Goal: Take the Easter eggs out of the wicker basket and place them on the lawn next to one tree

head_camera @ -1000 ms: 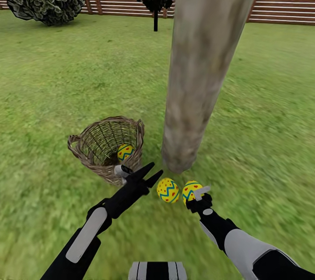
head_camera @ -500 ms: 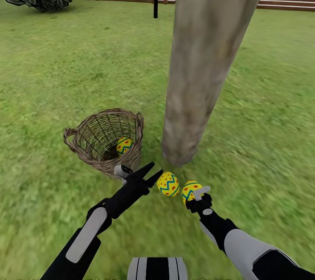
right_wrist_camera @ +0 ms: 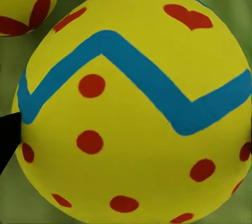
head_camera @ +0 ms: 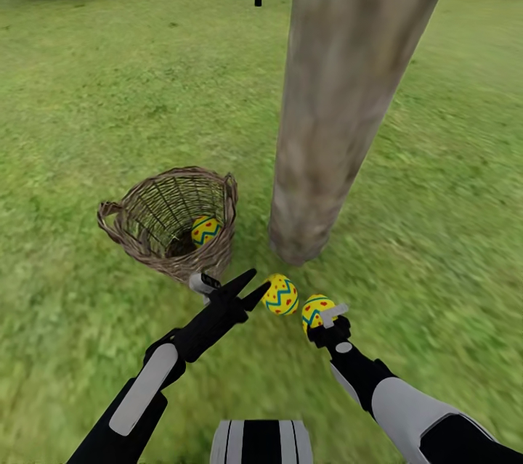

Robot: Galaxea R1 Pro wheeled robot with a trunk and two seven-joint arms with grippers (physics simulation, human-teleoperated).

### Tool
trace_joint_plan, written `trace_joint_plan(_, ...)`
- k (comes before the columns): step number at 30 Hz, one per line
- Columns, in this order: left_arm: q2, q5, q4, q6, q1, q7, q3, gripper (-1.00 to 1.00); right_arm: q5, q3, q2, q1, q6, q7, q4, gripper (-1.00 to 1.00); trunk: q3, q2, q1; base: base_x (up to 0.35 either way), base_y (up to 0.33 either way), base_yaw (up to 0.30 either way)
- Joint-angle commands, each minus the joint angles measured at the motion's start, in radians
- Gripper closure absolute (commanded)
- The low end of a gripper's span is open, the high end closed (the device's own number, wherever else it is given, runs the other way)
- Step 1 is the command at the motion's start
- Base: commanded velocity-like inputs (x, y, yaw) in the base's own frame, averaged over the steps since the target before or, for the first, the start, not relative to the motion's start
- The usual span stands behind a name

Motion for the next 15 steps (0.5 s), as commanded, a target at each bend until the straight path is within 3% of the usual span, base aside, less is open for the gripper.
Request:
trace_joint_plan(1, 0.001, 0.010, 0.001, 0.007, -0.001, 0.001, -0.002, -1.00, -0.022, 0.017, 0.000, 0.000, -0.003, -0.002, 0.032, 1.00, -0.005, 0.000, 0.001, 0.000, 0.000, 0.000)
trace_joint_plan(15, 0.001, 0.012, 0.002, 0.007, -0.001, 0.001, -0.002, -1.00, -0.022, 0.017, 0.000, 0.000, -0.001, -0.002, 0.033, 1.00, -0.009, 0.000, 0.002, 0.000, 0.000, 0.000)
